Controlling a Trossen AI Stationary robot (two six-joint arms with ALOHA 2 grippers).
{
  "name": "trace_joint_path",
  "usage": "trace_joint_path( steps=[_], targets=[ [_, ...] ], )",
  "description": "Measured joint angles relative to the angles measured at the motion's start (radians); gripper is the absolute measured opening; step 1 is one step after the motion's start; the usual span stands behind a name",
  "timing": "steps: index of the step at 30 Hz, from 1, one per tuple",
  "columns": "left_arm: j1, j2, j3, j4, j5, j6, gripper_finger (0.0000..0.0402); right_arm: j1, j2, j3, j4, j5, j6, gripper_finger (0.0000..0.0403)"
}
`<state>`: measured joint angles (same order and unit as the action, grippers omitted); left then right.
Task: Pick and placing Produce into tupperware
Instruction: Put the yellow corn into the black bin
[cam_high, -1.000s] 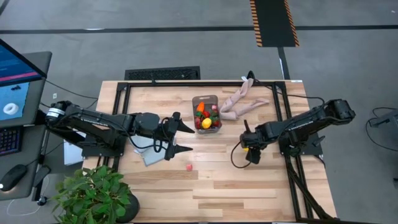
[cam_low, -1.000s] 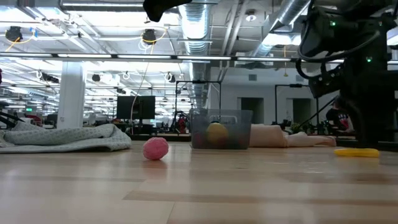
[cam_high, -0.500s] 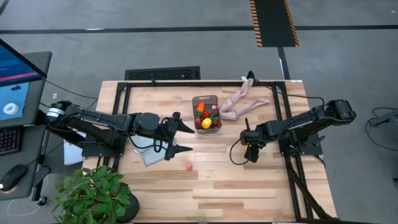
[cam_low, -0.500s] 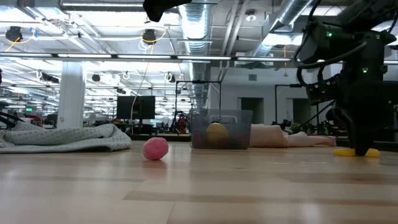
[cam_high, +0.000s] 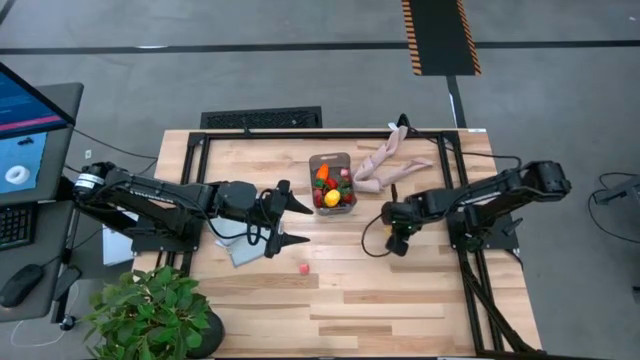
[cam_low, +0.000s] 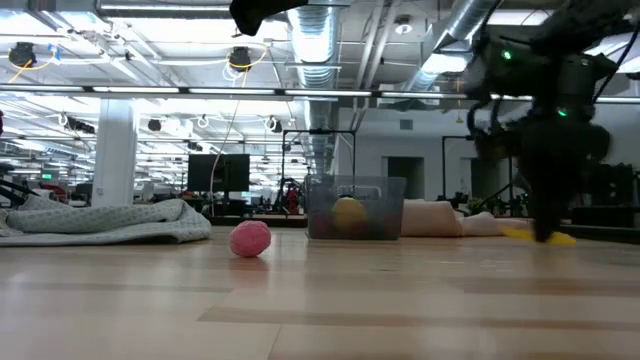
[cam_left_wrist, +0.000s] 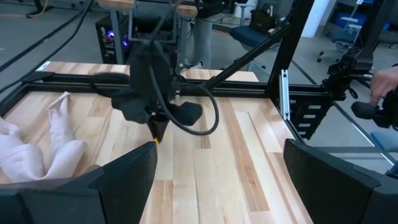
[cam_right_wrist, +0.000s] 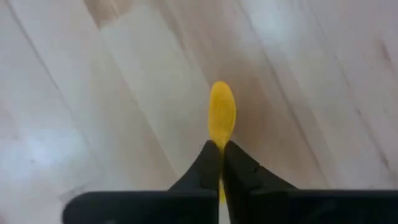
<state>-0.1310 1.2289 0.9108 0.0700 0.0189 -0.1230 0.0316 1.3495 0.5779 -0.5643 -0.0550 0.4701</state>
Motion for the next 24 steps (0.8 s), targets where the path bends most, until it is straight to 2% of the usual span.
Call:
trace_joint_path(
  steps=[4, 10, 18, 21, 24],
  targets=[
    [0.0, 0.0, 0.0, 0.0, 0.0, 0.004, 0.0339, -0.032, 0.0, 0.015, 0.058, -0.001, -0.019, 0.0018],
    [0.0, 0.0, 0.0, -0.015, 0.0, 0.004, 0.0339, -0.089, -0.002, 0.089, 0.09, -0.001, -0.065, 0.0042],
    [0.0, 0.0, 0.0, -0.019, 0.0, 0.004, 0.0339, -0.163, -0.002, 0.23, 0.228, -0.004, -0.211, 0.0026],
    [0.0, 0.0, 0.0, -0.018, 0.0, 0.004, 0.0339, -0.209, 0.006, 0.274, 0.264, -0.006, -0.218, 0.0038],
    [0.0, 0.0, 0.0, -0.018, 0.0, 0.004, 0.0339, -0.261, 0.056, 0.311, 0.286, -0.057, -0.232, 0.0047]
  ],
)
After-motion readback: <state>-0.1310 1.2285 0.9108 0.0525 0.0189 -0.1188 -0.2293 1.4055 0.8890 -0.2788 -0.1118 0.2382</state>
